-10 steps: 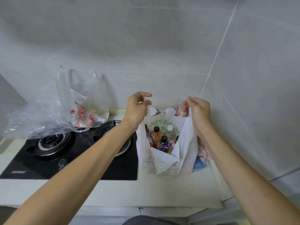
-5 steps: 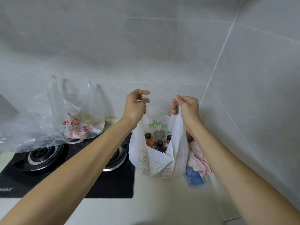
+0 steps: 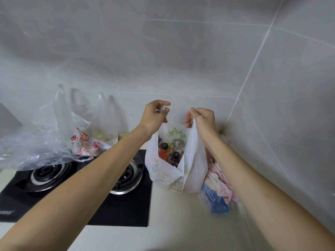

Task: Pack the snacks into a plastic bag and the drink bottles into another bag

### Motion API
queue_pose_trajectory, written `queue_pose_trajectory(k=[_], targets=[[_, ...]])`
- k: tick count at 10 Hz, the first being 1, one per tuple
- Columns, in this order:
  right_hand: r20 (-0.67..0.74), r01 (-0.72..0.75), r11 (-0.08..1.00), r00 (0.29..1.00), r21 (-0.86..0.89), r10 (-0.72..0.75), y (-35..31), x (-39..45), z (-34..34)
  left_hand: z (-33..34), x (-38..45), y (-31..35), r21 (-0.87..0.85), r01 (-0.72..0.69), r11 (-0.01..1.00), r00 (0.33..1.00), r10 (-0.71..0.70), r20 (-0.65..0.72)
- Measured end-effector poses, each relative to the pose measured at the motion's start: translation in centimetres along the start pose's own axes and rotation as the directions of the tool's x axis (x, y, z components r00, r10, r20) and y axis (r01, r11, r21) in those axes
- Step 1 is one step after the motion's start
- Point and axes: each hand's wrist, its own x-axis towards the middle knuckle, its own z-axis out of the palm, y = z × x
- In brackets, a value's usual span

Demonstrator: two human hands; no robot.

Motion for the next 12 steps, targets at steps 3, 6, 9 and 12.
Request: queue_pose_trajectory(k=[3, 6, 9, 12], targets=[[0.008, -0.056, 0.996, 0.998, -0.065, 0.056, 2.5, 0.1, -1.6, 0.6, -0.9, -1.2, 0.026, 0.037, 0.999, 0.999, -0.037, 0.026], [0.006, -0.089, 0.979, 0.996, -0.186, 0.092, 4.0, -1.0, -3.1, 1.2, -2.0, -1.7, 0.048, 0.057, 0.997, 0.995, -0.061, 0.077], [-0.045, 0.039, 0.888, 0.997, -0.457, -0.068, 3.1, -1.2, -3.6, 0.6, -2.8, -2.2, 0.161, 0.032, 0.986, 0.995, -0.046, 0.085], [-0.006, 0.141, 0.797, 0.984, -0.587, -0.178, 2.9, -2.3, -3.4, -0.7, -3.6, -2.6, 0.306, -0.065, 0.95, 0.997, 0.05, 0.057]])
